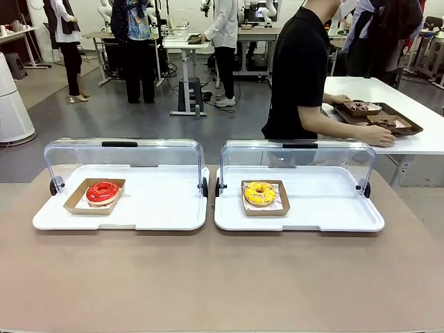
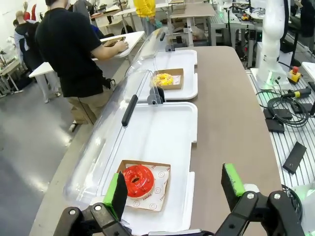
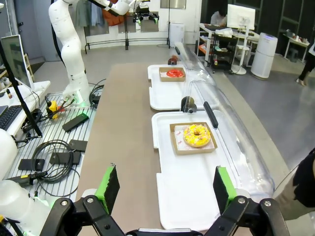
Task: Provide the desired donut to the person.
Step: Place the picked Paper togo box onto the Handle tray extended by the person.
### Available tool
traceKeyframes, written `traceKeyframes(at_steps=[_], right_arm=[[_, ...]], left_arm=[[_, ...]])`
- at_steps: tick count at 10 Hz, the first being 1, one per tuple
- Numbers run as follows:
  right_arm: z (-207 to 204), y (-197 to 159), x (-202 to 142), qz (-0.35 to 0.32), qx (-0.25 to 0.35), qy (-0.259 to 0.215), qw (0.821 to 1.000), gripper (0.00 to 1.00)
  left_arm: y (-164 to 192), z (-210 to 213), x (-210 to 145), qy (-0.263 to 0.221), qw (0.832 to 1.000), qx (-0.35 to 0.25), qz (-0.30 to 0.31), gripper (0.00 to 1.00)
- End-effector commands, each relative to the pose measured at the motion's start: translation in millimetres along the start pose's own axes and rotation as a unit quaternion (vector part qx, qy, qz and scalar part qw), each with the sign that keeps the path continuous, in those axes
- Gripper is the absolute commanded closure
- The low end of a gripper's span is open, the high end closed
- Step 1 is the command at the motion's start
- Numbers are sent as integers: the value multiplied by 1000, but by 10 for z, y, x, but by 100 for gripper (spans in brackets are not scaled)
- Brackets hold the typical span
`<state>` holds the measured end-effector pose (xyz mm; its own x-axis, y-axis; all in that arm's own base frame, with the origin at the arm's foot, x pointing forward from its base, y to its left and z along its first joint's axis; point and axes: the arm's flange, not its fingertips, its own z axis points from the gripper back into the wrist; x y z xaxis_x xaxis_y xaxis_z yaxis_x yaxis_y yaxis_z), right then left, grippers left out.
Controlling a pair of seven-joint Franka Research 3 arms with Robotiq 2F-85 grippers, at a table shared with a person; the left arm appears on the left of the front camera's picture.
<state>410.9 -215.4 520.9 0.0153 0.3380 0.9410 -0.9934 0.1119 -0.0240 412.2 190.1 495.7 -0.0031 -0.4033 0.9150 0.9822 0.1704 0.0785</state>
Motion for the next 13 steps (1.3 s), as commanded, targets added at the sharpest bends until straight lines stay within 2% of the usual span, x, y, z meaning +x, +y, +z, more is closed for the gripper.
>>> traceKeyframes(at_steps=[1,2,13], right_arm=[[-1,1,5,1,1,-3,1000,0],[-1,1,5,1,1,-3,1000,0],[-1,1,5,1,1,-3,1000,0]], left_arm=[[-28,-24,40,-13,1000,11,18,0],[0,0,0,0,1000,0,0,0],[0,0,0,0,1000,0,0,0]])
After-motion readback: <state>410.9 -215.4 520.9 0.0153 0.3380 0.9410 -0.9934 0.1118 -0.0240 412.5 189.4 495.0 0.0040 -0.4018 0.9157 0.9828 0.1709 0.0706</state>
